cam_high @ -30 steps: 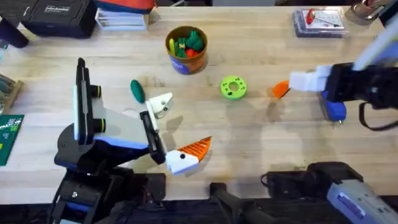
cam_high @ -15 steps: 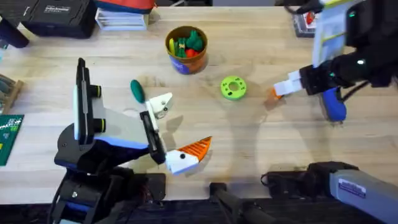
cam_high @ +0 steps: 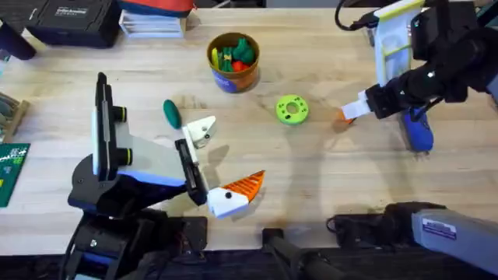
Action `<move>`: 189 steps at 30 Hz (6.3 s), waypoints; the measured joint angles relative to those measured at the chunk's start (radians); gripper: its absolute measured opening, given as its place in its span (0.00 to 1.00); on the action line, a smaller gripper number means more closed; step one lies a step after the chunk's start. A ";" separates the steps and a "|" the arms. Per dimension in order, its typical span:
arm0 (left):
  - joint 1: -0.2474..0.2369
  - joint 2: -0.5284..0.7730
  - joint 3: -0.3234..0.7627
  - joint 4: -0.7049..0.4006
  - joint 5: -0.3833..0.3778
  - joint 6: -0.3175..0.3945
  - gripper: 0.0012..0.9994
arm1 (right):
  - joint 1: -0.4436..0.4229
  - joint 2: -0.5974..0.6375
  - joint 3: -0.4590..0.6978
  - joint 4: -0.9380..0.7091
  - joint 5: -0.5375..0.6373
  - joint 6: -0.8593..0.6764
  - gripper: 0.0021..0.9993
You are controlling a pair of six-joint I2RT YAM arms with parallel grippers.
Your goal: Pick up the gripper from the table and insert it into the empty holder that is missing its gripper. Then pick up a screw, insert it into the mounting hole, and use the screwdriver to tighten it. Finally, clean up the table by picking up the vegetable and placing it into the bucket.
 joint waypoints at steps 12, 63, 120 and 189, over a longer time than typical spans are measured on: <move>0.000 0.000 0.000 0.000 0.000 0.000 0.99 | 0.000 0.027 0.001 0.001 -0.025 -0.001 0.50; 0.000 0.000 0.000 0.000 -0.001 0.000 0.99 | 0.415 -0.071 -0.319 0.975 -1.018 1.203 0.01; 0.001 0.000 -0.001 0.006 -0.019 -0.010 0.99 | 0.456 0.182 -0.319 1.383 -1.297 1.632 0.00; 0.001 0.000 -0.002 -0.001 -0.026 -0.022 0.99 | 0.671 0.174 -0.319 1.501 -0.823 1.623 0.60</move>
